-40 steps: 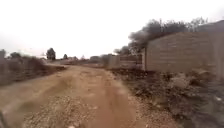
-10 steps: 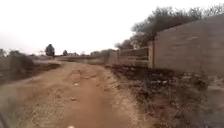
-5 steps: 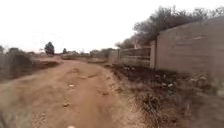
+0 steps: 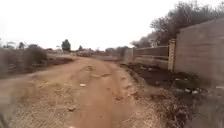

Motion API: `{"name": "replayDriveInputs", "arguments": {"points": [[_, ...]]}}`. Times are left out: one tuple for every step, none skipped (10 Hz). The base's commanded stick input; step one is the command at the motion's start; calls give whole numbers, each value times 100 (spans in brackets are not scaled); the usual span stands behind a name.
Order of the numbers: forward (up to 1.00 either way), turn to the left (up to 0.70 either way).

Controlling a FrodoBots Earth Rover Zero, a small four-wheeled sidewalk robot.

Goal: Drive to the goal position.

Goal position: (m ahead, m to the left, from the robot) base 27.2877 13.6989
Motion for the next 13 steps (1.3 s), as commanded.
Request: {"name": "replayDriveInputs", "arguments": {"points": [[50, 0], [50, 0], [50, 0], [50, 0], [50, 0], [50, 0], [50, 0], [50, 0], [50, 0], [50, 0], [50, 0], [50, 0], [50, 0]]}}
